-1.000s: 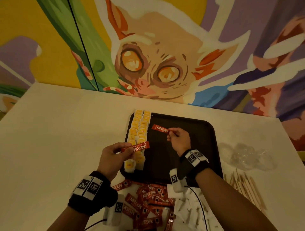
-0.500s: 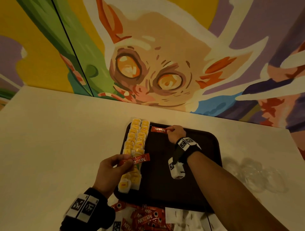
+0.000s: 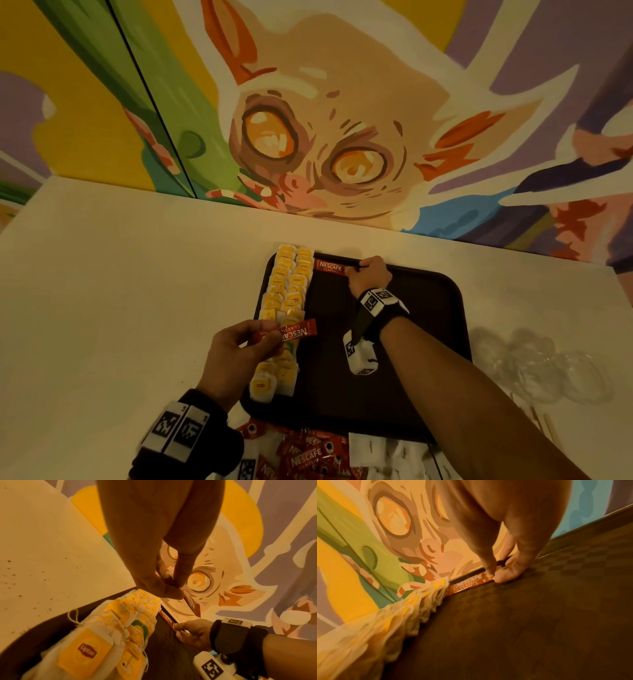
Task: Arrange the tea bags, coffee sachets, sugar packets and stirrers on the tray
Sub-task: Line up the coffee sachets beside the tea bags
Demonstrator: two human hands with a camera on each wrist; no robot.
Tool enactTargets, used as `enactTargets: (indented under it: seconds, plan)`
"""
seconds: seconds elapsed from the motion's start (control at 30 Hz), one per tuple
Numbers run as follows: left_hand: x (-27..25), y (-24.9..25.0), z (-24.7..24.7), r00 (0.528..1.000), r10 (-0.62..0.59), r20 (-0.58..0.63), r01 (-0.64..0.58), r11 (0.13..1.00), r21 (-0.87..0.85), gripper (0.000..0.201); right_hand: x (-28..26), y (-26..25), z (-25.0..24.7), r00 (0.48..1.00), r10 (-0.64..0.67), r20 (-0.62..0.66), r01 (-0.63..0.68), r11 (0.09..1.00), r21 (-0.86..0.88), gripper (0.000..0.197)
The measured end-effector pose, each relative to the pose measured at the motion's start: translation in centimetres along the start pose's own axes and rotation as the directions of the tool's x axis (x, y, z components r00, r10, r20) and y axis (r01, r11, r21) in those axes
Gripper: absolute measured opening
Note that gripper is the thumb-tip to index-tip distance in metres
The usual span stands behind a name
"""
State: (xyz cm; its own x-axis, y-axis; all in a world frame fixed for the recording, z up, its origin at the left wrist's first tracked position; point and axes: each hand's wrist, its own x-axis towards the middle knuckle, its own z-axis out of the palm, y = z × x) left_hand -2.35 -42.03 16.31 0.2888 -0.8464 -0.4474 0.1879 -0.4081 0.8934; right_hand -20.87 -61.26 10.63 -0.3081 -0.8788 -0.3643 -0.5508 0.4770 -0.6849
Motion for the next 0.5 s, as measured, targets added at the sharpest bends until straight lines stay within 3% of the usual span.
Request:
enactTargets:
  seconds: [0.17,0.3,0.5]
  plan:
    - [-0.12,-0.25,-0.1,1.0,-0.014,-0.003,0.015,1.0,0.022,0.013,-0.87,0.11,0.34,0.991,-0.136,-0.001,0.135,0.984,-0.113,0.025]
    - [-0.11,-0.3,-0.28,1.0,-0.018,-0.001,0.018,1.0,0.024,0.013,-0.77,0.22,0.33,0.986,-0.164,0.008,0.163,0.972,-0.168,0.013]
    - [0.1,-0.09,-0.09,1.0,-0.015,-0.006,0.015,1.0,-0.006,0.012,-0.58,0.11,0.28,0.987,-0.158,0.011,0.157,0.973,-0.17,0.009]
